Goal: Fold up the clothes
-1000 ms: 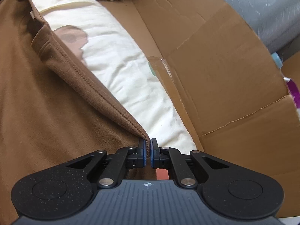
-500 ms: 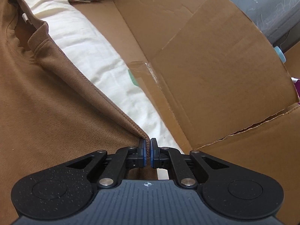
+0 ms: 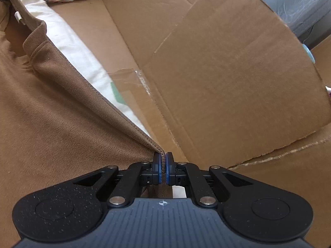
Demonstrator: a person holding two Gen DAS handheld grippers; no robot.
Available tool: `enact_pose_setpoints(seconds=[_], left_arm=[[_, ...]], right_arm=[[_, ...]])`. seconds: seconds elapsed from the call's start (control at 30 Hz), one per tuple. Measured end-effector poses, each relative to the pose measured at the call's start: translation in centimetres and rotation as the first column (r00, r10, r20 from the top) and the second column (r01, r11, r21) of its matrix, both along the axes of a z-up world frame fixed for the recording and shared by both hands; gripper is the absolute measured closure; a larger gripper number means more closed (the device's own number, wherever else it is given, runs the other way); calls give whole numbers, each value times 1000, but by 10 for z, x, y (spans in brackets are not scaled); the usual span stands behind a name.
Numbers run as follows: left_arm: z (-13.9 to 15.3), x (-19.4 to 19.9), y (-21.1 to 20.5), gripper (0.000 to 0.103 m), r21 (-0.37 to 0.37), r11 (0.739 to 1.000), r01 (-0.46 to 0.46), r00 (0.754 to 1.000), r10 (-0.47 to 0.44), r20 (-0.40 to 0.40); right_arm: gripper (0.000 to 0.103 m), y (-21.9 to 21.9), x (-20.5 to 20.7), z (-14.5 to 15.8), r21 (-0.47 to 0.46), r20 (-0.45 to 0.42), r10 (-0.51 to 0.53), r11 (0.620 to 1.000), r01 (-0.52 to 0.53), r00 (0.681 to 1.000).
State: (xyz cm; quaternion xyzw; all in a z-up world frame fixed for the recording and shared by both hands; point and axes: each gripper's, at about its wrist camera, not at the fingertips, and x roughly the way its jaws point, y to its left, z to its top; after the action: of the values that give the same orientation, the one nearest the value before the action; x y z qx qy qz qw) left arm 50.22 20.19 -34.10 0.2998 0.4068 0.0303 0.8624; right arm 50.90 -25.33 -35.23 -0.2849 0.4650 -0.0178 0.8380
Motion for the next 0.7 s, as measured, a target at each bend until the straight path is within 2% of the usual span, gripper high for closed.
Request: enact_pose_setpoints(seconds=[0.13,0.3,0.43,0.57,0.7], left_arm=[[-9,15,0,98,-14,1000,-12,999,11,-39],[-3,11,0,94,-21,1000,22,999,-23,-47],[3,12,-9,80,-54,996,78,996,-79,-29],[9,16,-20,75,-96,987,131,991,-132,-4],[15,21,-32,75,-137,973,185,983,-183,24]], right_arm=[[100,-7,13,-13,66,-52,-32,997,36,998],[91,-25,14,-10,195,-44,-97,975,103,994],[70,-20,3,7,246,24,-37,969,30,999],[68,-11,14,15,297,70,6,955,-26,998],[68,0,28,16,332,83,13,942,-40,996]])
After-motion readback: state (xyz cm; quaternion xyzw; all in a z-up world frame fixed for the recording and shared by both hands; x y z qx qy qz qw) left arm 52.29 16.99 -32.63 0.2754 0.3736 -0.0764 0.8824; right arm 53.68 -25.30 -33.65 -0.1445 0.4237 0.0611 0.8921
